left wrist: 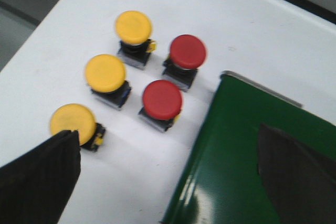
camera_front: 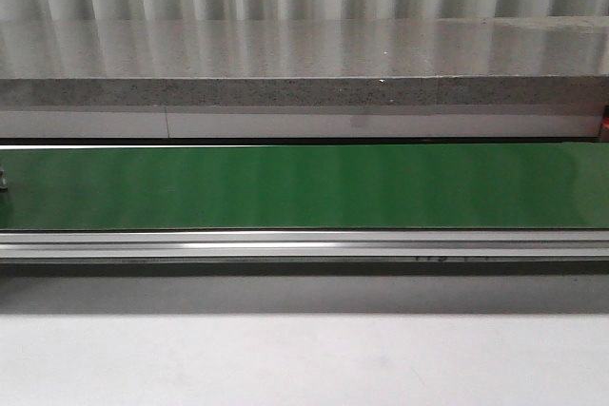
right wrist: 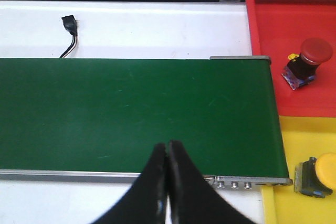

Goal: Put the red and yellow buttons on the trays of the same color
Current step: 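Carry the red button onto the green belt with the left gripper and release, then lower the left gripper onto a yellow-capped button and grasp it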

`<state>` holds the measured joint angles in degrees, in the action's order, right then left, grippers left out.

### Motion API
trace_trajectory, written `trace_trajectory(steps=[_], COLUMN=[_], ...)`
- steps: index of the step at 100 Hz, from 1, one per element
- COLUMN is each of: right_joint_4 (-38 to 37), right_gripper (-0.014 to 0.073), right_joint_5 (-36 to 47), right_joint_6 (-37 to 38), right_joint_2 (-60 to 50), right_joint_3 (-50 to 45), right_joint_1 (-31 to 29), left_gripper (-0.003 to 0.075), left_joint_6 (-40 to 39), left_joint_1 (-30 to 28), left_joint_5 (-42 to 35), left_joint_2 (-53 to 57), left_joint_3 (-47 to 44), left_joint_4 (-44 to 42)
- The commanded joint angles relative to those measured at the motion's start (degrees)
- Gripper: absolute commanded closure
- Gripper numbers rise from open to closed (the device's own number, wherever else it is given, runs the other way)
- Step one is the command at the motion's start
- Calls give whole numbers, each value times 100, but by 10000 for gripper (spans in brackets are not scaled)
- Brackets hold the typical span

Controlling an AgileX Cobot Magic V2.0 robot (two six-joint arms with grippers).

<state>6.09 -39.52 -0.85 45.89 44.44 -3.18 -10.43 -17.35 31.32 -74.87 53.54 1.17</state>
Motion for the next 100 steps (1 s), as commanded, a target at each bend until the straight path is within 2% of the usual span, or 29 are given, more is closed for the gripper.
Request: trace_trajectory(steps=[1,15,47,81,100], right_joint_4=[14,14,14,14,14], right_gripper=[661,661,661,661,661], right_joint_5=[314,314,314,314,314], right_joint_6=[-49,-49,-49,-49,-49], right_joint_2=[-59,-59,-59,-59,-59], right_joint_3=[145,145,145,145,145], right_joint_1=[7,7,7,7,7], left_gripper=[83,83,83,83,83], left_joint_6=[-7,-7,-7,-58,-58], left_joint_1=[-322,-619,-632,-1092,-1110], left_joint_5=[-236,-248,-709,-1081,-1156], left_joint_2=[33,-337,-1181,-1615,-1956], left_joint_3=[60,-11,-11,55,175], left_joint_4=[-15,-117,-282,-249,-248])
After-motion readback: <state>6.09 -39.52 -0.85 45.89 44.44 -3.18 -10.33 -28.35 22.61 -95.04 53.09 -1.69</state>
